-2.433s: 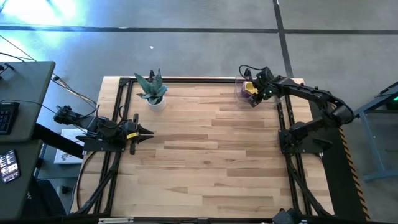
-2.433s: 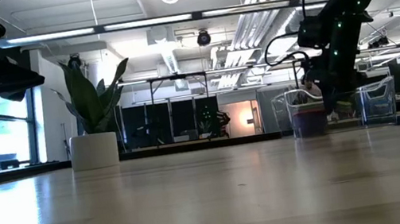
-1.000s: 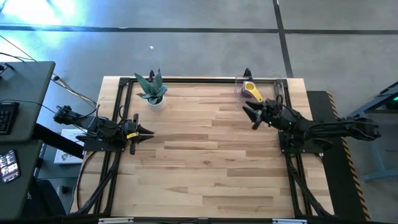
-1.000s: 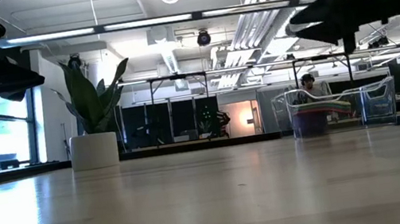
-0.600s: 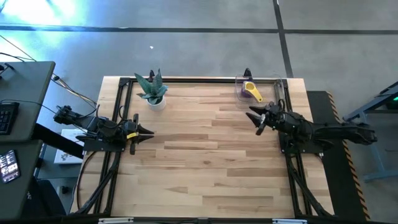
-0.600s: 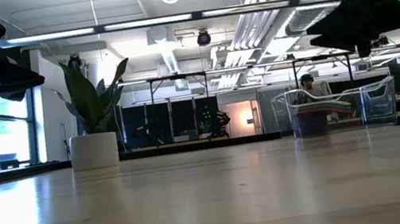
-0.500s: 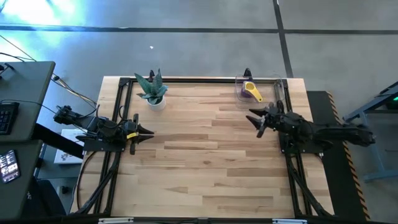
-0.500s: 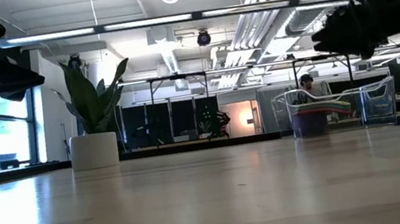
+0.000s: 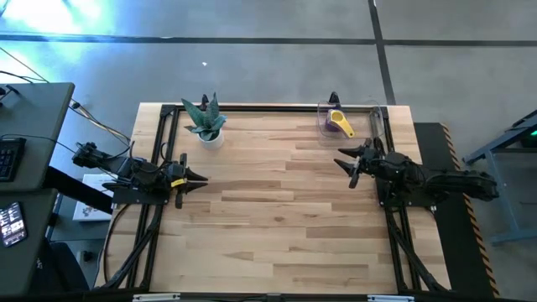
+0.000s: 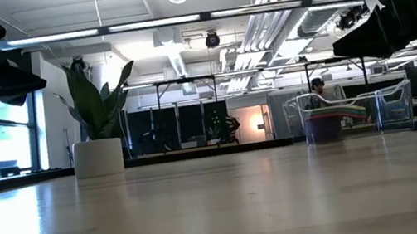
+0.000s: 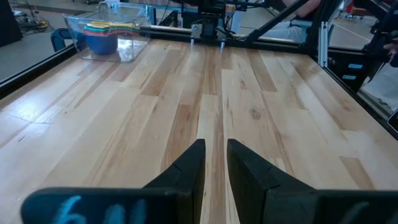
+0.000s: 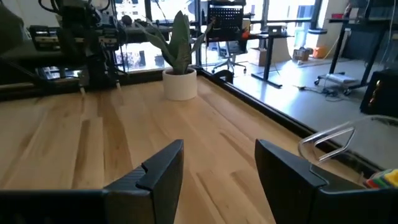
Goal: Nest measuring cups in basket
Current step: Return to Home Position
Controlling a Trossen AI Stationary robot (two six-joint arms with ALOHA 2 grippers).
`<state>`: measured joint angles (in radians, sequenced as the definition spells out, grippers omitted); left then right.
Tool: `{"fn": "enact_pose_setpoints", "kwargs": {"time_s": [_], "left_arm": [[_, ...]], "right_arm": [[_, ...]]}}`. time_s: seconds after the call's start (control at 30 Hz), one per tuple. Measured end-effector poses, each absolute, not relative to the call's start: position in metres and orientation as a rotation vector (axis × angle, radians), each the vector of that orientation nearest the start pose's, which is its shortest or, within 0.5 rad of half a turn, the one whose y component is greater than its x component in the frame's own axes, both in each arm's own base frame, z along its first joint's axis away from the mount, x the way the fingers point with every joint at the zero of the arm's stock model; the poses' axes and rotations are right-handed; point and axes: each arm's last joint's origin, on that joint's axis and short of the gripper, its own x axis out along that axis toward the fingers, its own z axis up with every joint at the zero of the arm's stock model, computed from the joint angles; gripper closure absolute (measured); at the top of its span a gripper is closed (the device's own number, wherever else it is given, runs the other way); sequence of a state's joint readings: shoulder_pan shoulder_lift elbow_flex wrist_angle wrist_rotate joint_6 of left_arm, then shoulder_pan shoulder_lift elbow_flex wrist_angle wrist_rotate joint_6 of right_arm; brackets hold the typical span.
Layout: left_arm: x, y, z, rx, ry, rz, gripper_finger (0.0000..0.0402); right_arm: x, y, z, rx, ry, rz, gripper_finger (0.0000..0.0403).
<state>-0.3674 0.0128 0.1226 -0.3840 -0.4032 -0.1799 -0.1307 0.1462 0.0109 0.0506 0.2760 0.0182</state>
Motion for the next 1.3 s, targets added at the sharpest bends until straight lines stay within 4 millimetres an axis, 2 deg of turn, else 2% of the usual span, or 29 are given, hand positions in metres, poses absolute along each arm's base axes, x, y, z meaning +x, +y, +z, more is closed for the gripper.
{"fn": "enact_pose_setpoints", "kwargs": {"time_s": [0.33,1.3], "left_arm": [[0.0823,-0.0195,0.1678,-0.076,0.25,0.058,0.0344],[0.0823,-0.0195,0.1678,-0.076,0.25,0.058,0.0344]], "right_arm": [[0.1033,-0.0215,0.1598,0.17,0.054,-0.411,0.0213],[0.1033,-0.0215,0.1599,0.167,0.056,-0.411,0.0213]]}}
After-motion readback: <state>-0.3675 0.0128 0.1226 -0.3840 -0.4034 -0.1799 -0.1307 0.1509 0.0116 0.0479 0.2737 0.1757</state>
